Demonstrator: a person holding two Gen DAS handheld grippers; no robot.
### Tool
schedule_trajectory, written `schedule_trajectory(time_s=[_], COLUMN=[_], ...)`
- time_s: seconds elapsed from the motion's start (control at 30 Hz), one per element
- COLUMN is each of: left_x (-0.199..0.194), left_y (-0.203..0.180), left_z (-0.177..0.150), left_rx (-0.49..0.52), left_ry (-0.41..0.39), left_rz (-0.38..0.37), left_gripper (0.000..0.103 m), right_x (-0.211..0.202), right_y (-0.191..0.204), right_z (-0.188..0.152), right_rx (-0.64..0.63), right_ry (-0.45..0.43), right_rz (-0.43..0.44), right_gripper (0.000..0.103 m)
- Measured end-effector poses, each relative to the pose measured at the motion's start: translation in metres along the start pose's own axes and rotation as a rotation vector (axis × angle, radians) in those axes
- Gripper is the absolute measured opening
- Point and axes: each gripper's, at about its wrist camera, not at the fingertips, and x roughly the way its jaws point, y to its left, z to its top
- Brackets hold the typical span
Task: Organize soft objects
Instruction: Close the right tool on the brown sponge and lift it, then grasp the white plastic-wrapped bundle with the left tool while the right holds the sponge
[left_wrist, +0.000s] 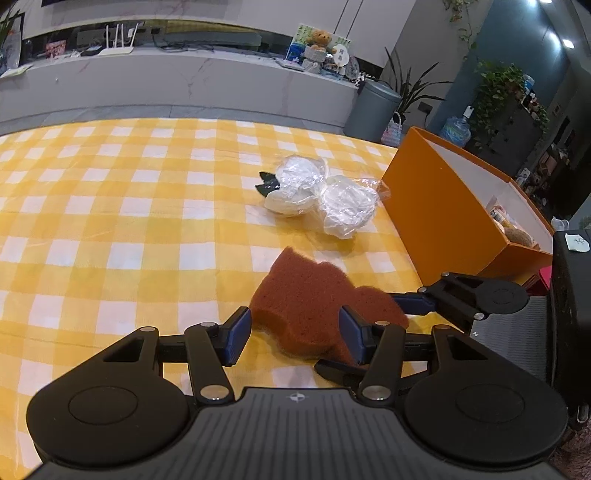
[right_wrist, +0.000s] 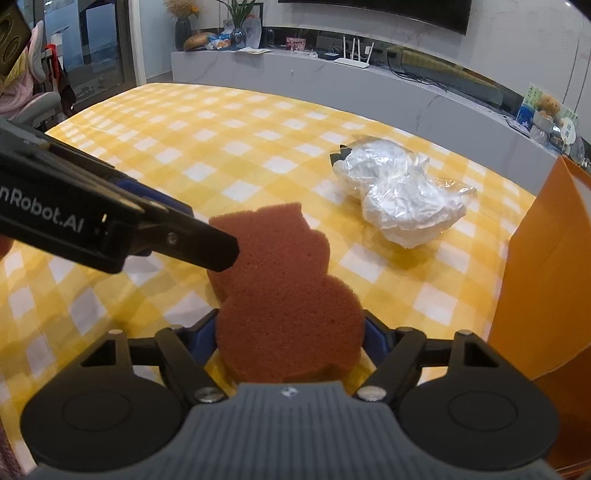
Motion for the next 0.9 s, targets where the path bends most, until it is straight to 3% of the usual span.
schedule_trajectory(time_s=[0.2,0.43,0.57,0.7,0.8,0.9], left_x=[-0.014,-0.028,-0.014,0.010,0.035,0.062], left_y=[-0.004,-0.020,-0.020,-0.016,-0.011,-0.015], left_z=[0.005,0.023,0.039,0.059,0.070,0.075], left_rx=[0.039,0.103,0.005,-0.135,-0.265,-0.323], left_ry=[-0.087,-0.150,-0.119,-0.100,-0.071,-0.045], left_rz=[-0.007,-0.029,-0.072,-0.091,-0.120,-0.093], left_gripper=[0.062,0.062,0.064,0.089,0.089,0.089], right_x=[-0.028,-0.080,-0.097,-0.109,-0.112,-0.112], right_y=[0.004,-0.006,-0.033,-0.067,-0.087,-0.103], right_z=[0.005,0.025,0.039,0.042,0.041,0.040], right_rx=[0.049,-0.025,0.006,0.077,0.098,0.139], right_ry=[-0.030,-0.072,-0.086,-0.083,-0.077,-0.079], right_rz=[-0.071,-0.235,-0.319,-0.374,-0.414,-0.421], right_gripper=[0.072,0.072,0.073,0.073,0.073,0.073])
